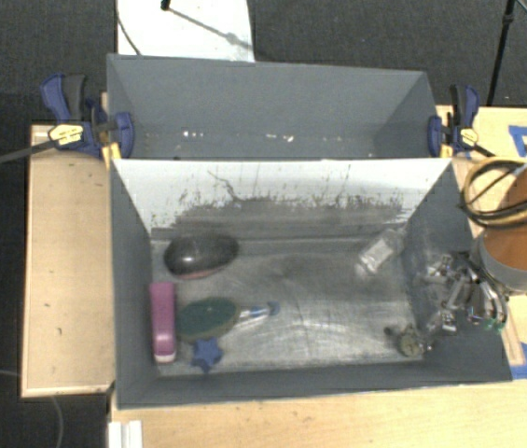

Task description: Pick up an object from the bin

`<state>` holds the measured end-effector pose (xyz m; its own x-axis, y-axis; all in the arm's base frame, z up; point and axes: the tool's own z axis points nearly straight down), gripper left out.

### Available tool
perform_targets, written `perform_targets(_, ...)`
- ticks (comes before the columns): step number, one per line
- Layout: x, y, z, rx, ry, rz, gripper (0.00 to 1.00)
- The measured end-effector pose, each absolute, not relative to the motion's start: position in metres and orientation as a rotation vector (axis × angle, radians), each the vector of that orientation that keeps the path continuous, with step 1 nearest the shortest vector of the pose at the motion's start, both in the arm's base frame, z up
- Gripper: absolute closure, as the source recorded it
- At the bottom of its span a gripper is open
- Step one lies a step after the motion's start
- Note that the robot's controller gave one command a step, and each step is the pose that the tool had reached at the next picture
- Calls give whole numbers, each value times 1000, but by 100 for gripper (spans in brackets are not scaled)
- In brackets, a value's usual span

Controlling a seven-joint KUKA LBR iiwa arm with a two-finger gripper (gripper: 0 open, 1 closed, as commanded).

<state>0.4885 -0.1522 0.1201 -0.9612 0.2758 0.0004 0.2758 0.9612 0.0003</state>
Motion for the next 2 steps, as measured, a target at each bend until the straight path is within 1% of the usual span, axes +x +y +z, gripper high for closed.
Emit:
perform_targets(1,477,-150,79,-28,-3146,0,0)
perform_targets(2,477,-149,79,-23,-3145,1,100)
